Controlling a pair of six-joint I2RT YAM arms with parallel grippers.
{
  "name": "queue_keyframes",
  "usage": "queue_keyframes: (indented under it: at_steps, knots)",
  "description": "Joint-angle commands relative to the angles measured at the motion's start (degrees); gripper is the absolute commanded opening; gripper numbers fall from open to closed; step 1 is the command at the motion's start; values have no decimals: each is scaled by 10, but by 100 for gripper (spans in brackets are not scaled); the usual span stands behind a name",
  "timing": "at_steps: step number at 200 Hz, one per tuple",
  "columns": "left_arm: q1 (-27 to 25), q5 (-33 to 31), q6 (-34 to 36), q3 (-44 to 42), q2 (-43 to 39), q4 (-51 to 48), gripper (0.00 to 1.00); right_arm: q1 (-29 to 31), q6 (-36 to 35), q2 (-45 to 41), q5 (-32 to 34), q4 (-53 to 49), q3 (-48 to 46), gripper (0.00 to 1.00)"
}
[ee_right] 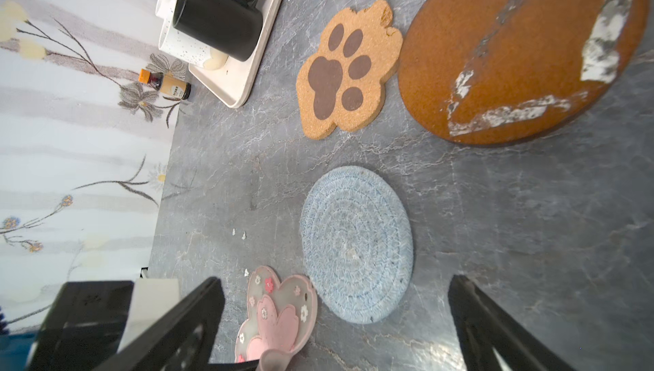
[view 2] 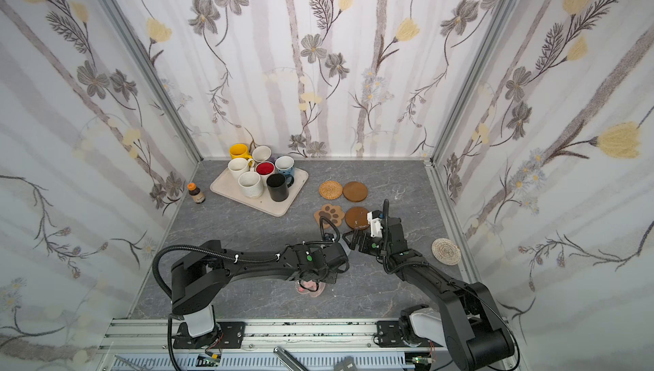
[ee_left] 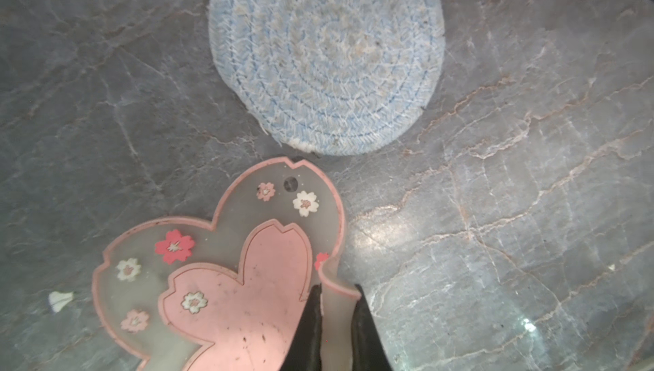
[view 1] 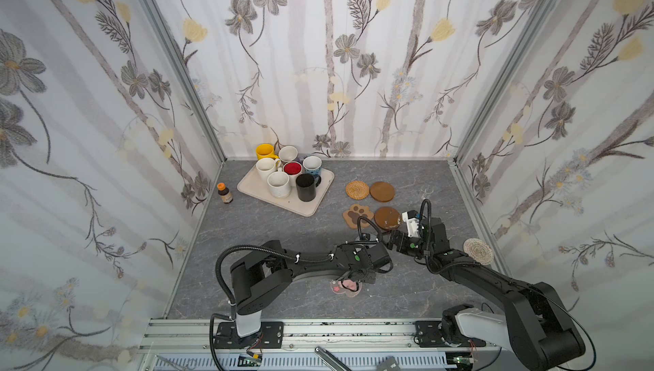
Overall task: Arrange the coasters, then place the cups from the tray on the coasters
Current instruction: 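Drag the pink flower coaster with the left gripper toward the light-blue coaster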
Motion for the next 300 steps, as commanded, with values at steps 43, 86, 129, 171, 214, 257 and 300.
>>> queue_keyframes:
  at_steps: [43, 86, 129, 171, 214, 257, 300]
  knots:
    - [-4, 4, -11, -3, 10, 26, 0, 16, 36, 85, -56, 88, 6, 100]
    - [-4, 1, -16, -19, -3, 31, 0, 32, 50, 122, -62, 117, 21, 100]
    - [-3, 2, -14, -17, -5, 34, 0, 46, 68, 170, -76, 146, 35, 100]
    - [-4, 9, -13, -13, -4, 39, 0, 47, 72, 179, -75, 153, 42, 100]
    - [-6, 18, -10, 8, 11, 47, 0, 31, 45, 116, -63, 93, 55, 100]
    - [-8, 20, -9, 18, 33, 50, 8, -6, 25, 51, -60, 46, 48, 100]
    - [-8, 24, -9, 18, 31, 52, 55, -9, 19, 36, -52, 37, 38, 100]
